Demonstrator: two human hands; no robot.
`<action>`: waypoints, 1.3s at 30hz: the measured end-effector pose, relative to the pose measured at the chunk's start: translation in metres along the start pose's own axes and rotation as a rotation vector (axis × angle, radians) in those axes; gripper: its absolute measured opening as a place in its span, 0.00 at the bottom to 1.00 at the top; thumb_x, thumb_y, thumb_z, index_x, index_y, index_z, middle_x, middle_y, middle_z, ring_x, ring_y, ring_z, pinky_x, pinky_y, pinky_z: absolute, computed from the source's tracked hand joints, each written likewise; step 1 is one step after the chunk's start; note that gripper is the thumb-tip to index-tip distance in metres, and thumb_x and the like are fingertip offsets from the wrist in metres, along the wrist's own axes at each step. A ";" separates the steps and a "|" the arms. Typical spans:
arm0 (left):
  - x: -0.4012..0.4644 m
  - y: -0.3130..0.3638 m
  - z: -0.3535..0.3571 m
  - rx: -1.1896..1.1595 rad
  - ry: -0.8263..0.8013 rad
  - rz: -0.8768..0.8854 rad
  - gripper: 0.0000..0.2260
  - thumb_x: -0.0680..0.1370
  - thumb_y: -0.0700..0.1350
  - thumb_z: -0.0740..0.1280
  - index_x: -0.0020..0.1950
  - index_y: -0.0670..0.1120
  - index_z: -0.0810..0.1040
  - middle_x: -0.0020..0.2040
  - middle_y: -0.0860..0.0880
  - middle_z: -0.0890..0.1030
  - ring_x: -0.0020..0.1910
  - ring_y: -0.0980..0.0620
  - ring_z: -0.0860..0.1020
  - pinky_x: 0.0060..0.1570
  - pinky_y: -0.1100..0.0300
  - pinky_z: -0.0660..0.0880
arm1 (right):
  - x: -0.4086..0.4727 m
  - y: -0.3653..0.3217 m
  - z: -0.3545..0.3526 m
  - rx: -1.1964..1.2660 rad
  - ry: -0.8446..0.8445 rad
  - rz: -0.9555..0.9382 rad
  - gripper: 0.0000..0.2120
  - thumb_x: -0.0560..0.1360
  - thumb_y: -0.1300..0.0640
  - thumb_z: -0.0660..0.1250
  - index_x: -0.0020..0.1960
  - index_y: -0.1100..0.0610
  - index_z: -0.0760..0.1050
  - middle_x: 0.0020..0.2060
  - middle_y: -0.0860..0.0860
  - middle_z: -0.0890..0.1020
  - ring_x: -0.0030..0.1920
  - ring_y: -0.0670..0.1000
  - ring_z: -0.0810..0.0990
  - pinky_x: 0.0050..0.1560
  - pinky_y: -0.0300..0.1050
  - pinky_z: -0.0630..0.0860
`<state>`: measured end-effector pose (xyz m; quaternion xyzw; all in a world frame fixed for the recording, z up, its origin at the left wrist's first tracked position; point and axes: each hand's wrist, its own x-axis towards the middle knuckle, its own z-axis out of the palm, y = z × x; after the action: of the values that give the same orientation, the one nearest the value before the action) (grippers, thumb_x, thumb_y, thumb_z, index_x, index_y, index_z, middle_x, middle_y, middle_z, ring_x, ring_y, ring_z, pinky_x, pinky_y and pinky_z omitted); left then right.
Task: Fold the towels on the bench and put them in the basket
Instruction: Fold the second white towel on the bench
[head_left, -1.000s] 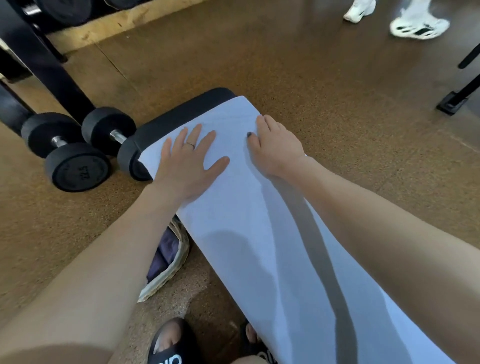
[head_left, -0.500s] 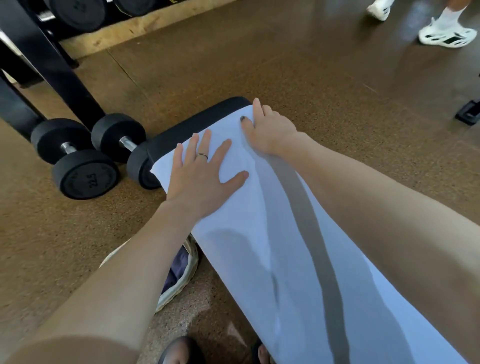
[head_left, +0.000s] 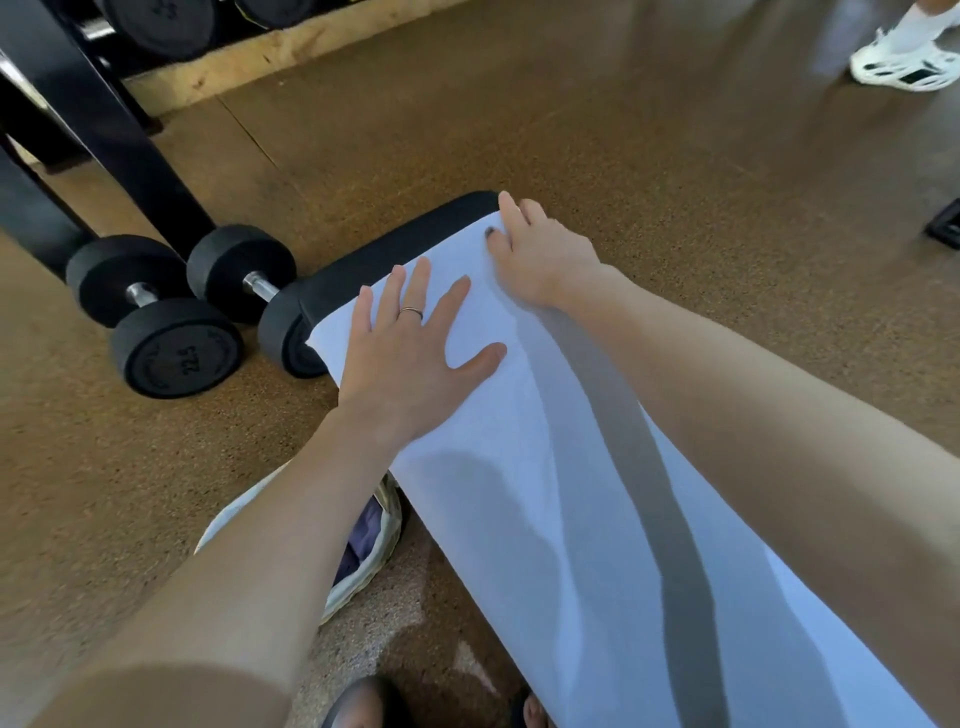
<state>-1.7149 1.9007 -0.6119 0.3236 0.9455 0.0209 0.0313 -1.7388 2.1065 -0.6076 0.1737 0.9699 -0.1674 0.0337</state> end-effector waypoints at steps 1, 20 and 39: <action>0.000 0.000 -0.001 -0.010 0.000 0.000 0.38 0.75 0.76 0.38 0.82 0.61 0.45 0.83 0.50 0.42 0.81 0.48 0.38 0.79 0.43 0.40 | 0.004 0.001 -0.003 0.017 -0.015 0.029 0.29 0.84 0.43 0.42 0.82 0.51 0.46 0.78 0.53 0.59 0.71 0.60 0.69 0.65 0.58 0.66; -0.016 -0.067 -0.013 -1.122 0.163 -0.799 0.11 0.70 0.49 0.66 0.45 0.46 0.67 0.39 0.47 0.66 0.38 0.48 0.65 0.37 0.53 0.63 | 0.000 0.018 -0.038 0.437 0.264 0.192 0.15 0.75 0.61 0.61 0.56 0.51 0.82 0.49 0.52 0.84 0.50 0.56 0.82 0.48 0.46 0.80; -0.165 0.087 -0.157 -0.926 -0.246 0.098 0.08 0.67 0.41 0.62 0.36 0.39 0.64 0.35 0.46 0.64 0.36 0.48 0.62 0.37 0.52 0.58 | -0.253 0.112 -0.162 1.000 0.342 0.409 0.13 0.75 0.69 0.56 0.39 0.59 0.75 0.40 0.60 0.77 0.39 0.58 0.84 0.45 0.51 0.84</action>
<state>-1.5431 1.8658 -0.4423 0.3199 0.8097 0.4026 0.2827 -1.4640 2.1779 -0.4592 0.3773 0.7110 -0.5659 -0.1783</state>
